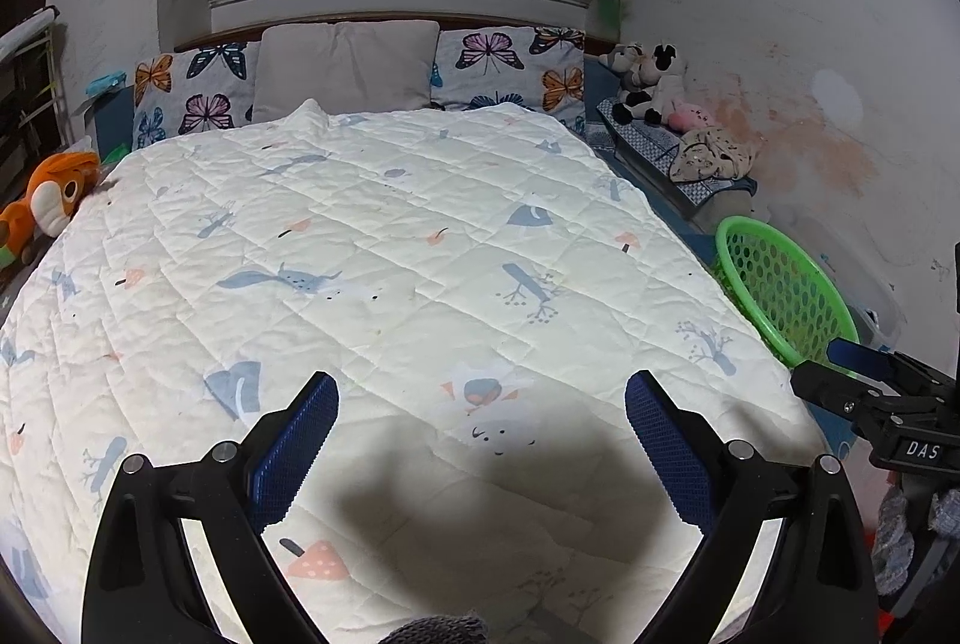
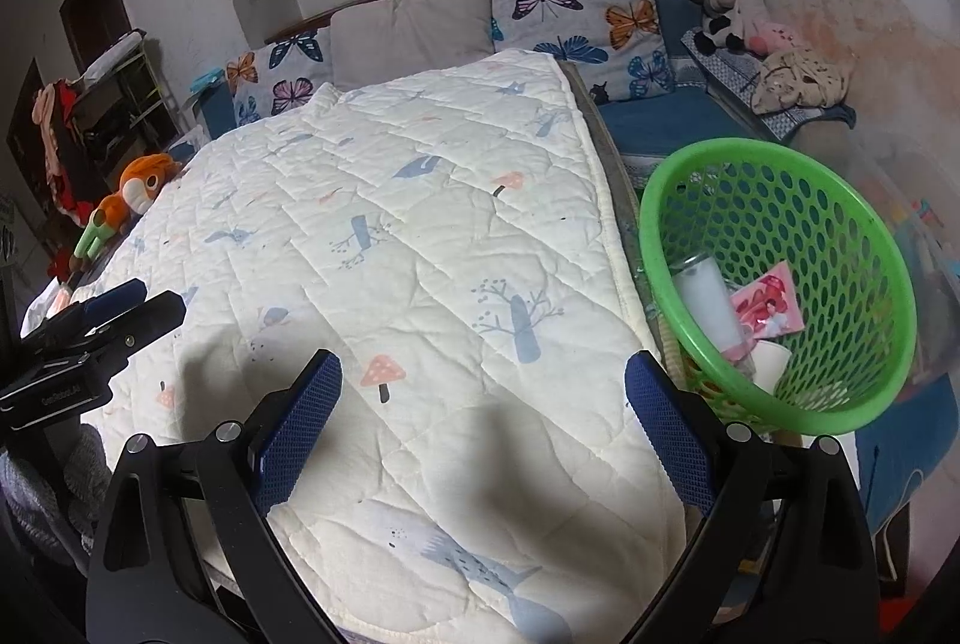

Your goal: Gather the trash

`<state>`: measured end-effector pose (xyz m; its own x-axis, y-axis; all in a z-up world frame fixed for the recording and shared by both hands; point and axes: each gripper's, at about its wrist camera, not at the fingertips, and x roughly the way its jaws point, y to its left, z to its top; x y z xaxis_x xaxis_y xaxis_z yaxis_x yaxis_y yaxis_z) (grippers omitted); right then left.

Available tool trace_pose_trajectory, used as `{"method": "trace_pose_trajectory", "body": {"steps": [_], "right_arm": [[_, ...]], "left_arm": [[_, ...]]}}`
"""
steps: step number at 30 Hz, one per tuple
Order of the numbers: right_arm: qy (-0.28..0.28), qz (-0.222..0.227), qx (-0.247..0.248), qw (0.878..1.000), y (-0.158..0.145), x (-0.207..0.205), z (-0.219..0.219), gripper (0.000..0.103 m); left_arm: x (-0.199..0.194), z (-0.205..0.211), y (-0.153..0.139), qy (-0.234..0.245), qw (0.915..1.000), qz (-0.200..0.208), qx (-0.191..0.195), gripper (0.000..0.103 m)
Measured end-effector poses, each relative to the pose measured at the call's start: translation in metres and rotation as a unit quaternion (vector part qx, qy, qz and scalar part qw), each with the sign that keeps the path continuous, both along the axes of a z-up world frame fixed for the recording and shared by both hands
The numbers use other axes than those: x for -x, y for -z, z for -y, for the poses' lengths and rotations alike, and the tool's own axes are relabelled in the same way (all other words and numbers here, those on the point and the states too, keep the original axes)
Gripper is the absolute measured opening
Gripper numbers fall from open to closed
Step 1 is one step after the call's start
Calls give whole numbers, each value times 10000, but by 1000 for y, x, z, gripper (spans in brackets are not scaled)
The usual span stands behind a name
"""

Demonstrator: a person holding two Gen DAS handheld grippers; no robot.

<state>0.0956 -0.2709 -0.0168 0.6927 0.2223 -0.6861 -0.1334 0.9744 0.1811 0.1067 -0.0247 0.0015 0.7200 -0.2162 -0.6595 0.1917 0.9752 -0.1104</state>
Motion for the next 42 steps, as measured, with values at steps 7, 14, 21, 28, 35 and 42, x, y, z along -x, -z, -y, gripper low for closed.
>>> {"method": "trace_pose_trajectory", "body": {"steps": [7,14,21,28,35,42], "right_arm": [[-30,-9,15,10000,1,-1,-1,97],[-59,-26,7,10000,3,-3,-3,98],[-63,-37,9,10000,4,-3,-4,98],[-69,-57,-12,10000,6,-3,-4,98],[-75,-66,-20,9999,9,-3,-4,98],[-85,-74,-32,9999,9,-4,-4,98]], "left_arm": [[2,-6,3,-61,10000,-41,35,93],[3,-8,4,-70,10000,-45,39,93],[5,-8,6,-72,10000,-33,18,93],[5,-9,7,-80,10000,-36,26,93],[5,-9,7,-72,10000,-47,26,93],[6,-10,8,-67,10000,-47,34,93]]}}
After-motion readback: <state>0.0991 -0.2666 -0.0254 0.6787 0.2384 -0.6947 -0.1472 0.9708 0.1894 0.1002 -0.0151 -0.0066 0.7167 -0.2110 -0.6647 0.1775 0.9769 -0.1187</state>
